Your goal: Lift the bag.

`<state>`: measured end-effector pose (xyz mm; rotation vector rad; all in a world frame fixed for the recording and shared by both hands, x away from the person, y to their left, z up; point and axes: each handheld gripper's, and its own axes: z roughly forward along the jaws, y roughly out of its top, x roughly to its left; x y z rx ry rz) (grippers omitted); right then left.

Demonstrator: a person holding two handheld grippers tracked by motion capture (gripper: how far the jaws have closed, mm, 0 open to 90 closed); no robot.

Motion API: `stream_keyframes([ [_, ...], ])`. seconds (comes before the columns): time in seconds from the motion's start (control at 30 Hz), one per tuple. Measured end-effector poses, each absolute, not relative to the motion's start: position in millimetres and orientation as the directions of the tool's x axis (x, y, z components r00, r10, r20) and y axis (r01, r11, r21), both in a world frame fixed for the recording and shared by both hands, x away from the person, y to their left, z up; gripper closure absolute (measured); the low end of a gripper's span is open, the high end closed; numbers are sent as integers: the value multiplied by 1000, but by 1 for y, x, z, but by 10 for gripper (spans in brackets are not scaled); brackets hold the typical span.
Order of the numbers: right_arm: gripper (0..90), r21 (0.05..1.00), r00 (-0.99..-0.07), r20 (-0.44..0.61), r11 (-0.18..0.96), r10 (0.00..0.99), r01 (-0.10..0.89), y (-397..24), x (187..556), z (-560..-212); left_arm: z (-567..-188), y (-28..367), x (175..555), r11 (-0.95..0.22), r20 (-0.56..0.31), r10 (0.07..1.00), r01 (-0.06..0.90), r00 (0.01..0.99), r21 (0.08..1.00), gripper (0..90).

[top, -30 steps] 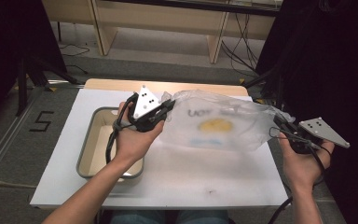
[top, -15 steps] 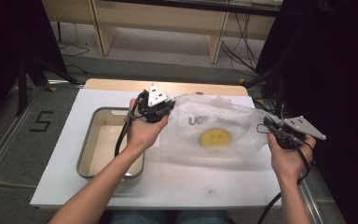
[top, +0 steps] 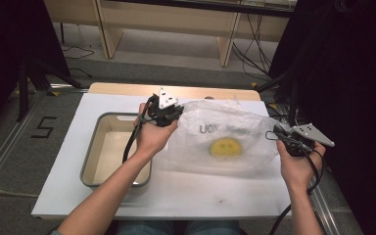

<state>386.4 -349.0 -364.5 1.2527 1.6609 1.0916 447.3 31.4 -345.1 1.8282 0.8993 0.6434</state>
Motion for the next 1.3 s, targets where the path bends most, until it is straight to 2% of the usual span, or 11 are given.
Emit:
stream_keyframes([
  [1.03,896,915,-229,-69,153,971,373,-348,395,-378,-356,35,457,-266,14,815,352,580,897,875],
  [1.1,896,915,-228,-69,153,971,374,-348,395,-378,-355,37,457,-261,14,816,346,578,901,842],
  [1.17,897,915,-226,-70,153,971,374,-348,395,-378,-353,39,456,-251,14,819,335,574,908,764],
  [1.3,898,915,-228,-70,153,971,374,-348,395,-378,-351,41,454,-205,10,850,314,526,927,470],
])
